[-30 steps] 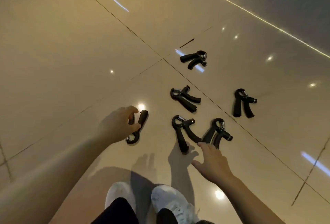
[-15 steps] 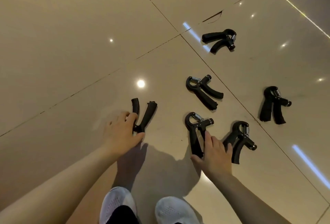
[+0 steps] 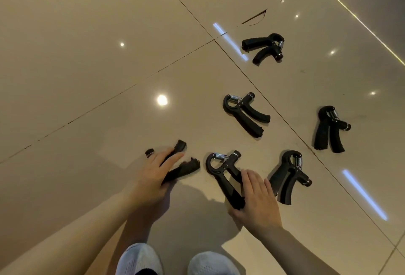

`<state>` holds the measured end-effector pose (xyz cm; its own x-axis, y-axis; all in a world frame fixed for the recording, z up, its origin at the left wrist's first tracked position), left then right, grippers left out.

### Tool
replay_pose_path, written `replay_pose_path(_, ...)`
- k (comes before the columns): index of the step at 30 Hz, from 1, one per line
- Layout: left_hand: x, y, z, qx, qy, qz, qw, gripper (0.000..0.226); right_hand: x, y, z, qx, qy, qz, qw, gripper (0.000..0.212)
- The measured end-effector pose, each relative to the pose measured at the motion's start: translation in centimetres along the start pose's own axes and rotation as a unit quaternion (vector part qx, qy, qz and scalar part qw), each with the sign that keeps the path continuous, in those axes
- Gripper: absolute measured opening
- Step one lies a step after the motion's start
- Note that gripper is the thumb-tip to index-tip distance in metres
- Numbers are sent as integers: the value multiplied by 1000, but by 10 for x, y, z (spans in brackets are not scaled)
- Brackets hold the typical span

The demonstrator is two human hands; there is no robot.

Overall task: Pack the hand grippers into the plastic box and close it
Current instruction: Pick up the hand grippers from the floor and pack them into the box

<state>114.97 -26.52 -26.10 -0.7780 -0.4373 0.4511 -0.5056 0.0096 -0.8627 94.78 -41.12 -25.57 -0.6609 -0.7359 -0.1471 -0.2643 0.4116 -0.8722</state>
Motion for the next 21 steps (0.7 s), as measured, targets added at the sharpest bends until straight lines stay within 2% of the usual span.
replay_pose_path(2,5,0,-6,-3,2,-27,1000,85,0,0,0,10,3,-2,1000,102)
replay_pose_path(6,29,10,-2,-24,-74,-50,996,95,-2,-4,-7,-3,27,34,999,98)
replay_pose_path(10,36,23,16,-93,-69,19,993,111,-3,-20,-20,15,36,65,997,99)
replay_pose_path(16,43,19,19,-43,-76,54,995,96,-7,-43,-32,68,18,97,993,84)
replay_pose_path(21,55,14,8,-33,5,-4,999,83,-9,-55,-39,104,-19,184,977,78)
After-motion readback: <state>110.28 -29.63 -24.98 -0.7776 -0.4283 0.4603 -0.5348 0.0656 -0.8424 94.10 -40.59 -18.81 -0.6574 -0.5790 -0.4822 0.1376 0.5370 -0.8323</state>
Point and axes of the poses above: each hand's wrist, its own z-axis towards the middle knuckle, its own y-axis out of the palm, x = y × z, the point moved 8 cm from there along z, towards the middle knuckle, and after that the axes turned 3 degrees about z, right-handed, at the moved point
